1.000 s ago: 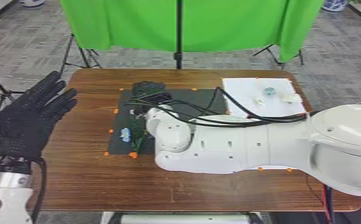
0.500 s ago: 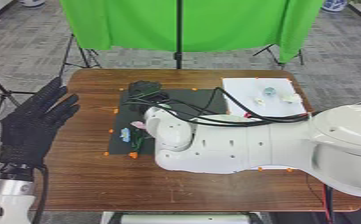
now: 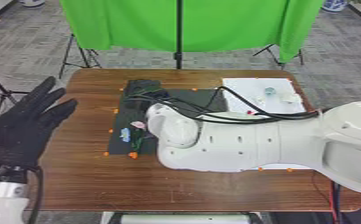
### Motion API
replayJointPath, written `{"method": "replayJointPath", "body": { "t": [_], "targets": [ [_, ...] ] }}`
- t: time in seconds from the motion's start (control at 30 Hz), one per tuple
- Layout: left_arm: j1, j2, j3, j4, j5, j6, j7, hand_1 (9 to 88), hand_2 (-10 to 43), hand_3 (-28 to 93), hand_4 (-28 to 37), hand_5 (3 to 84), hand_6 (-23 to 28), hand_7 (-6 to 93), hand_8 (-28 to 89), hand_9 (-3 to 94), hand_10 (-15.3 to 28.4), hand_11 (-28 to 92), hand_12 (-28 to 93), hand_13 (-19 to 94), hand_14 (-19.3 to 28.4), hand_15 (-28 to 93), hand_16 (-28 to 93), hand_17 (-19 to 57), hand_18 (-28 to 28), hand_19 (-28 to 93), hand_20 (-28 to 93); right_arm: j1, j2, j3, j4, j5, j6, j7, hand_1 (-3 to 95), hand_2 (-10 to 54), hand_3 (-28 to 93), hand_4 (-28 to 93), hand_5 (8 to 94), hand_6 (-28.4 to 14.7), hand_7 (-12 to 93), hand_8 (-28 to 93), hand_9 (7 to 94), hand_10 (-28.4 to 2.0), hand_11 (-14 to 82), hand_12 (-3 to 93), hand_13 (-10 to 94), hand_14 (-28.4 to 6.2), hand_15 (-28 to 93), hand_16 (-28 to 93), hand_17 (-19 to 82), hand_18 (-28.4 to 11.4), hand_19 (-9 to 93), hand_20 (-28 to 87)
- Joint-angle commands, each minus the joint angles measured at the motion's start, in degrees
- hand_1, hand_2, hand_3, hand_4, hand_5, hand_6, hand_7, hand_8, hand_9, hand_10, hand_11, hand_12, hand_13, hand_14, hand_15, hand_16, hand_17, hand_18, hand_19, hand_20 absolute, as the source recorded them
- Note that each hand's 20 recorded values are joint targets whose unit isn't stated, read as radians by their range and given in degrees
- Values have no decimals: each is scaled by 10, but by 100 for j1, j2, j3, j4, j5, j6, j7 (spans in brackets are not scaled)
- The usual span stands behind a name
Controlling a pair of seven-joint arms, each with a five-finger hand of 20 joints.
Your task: Arrange flowers
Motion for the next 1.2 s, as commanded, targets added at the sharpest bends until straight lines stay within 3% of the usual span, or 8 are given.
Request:
{"method": "replayJointPath", "body": {
  "t": [0.03, 0.1, 0.17, 0.2, 0.43, 0.47, 0.83, 1.2],
  "targets": [
    [815, -294, -110, -197, -67, 367, 289, 218, 80, 751, -240, 353, 109, 10, -29, 305, 203, 115, 186, 245, 255, 546, -59, -74, 219, 547, 318, 83, 706, 685, -624, 4, -588, -130, 348, -46, 673, -276, 573, 17, 240, -165, 740, -105, 302, 147, 704, -72, 588, 154, 245, -222, 701, 228],
    [1051, -375, -144, -265, -101, 531, 413, 214, 78, 752, -242, 353, 105, 26, -36, 313, 201, 156, 172, 245, 261, 576, -77, -72, 219, 553, 319, -122, 974, 1033, -828, -21, -977, -195, 326, -43, 692, -273, 549, 4, 227, -159, 712, -119, 299, 146, 681, -85, 599, 148, 236, -228, 704, 227],
    [1100, -571, -202, -262, -82, 581, 338, 213, 77, 752, -244, 354, 101, 38, -41, 316, 201, 172, 160, 244, 266, 590, -88, -72, 220, 556, 318, -438, 1267, 1484, -1051, -136, -1445, -160, 311, -43, 704, -274, 525, -5, 213, -152, 683, -132, 294, 144, 659, -98, 608, 139, 230, -232, 707, 224],
    [1187, -579, -173, -286, -125, 695, 487, 210, 75, 753, -246, 355, 99, 47, -43, 320, 201, 191, 160, 241, 271, 600, -92, -73, 220, 556, 317, -357, 1413, 1406, -1160, -30, -1351, -142, 308, -43, 708, -274, 517, -7, 208, -150, 673, -137, 291, 143, 652, -102, 610, 137, 229, -234, 708, 224],
    [1271, -904, -264, -267, -72, 681, 277, 195, 67, 769, -263, 354, 90, 83, -58, 328, 198, 234, 145, 235, 278, 615, -108, -88, 216, 550, 312, -1884, 2657, 2928, -2034, -724, -1894, -25, 298, -49, 729, -275, 493, -19, 187, -138, 640, -164, 268, 138, 624, -126, 616, 121, 221, -244, 716, 218],
    [1470, -583, -35, -367, -194, 928, 705, 194, 66, 770, -265, 354, 89, 87, -61, 327, 198, 236, 142, 235, 278, 616, -110, -89, 216, 550, 312, -1851, 2895, 2813, -2148, -700, -1667, 81, 299, -49, 732, -274, 494, -19, 185, -137, 640, -164, 267, 139, 623, -128, 617, 121, 221, -245, 718, 218],
    [1386, -622, 177, -342, -238, 1113, 685, 187, 60, 780, -281, 348, 85, 106, -75, 334, 200, 289, 130, 262, 278, 692, -119, -99, 208, 543, 322, -4208, 4391, 4813, -2610, -1151, -1378, 360, 316, -50, 741, -269, 513, -22, 177, -129, 665, -169, 264, 145, 643, -129, 626, 118, 226, -247, 733, 212],
    [1192, -557, 291, -294, -188, 996, 558, 190, 62, 782, -282, 347, 84, 111, -78, 333, 198, 296, 123, 250, 275, 676, -133, -99, 206, 536, 327, -5242, 5079, 5833, -2377, -1336, -1236, 725, 320, -49, 743, -267, 520, -21, 180, -129, 680, -168, 270, 149, 658, -126, 632, 120, 236, -245, 744, 209]
  ]
}}
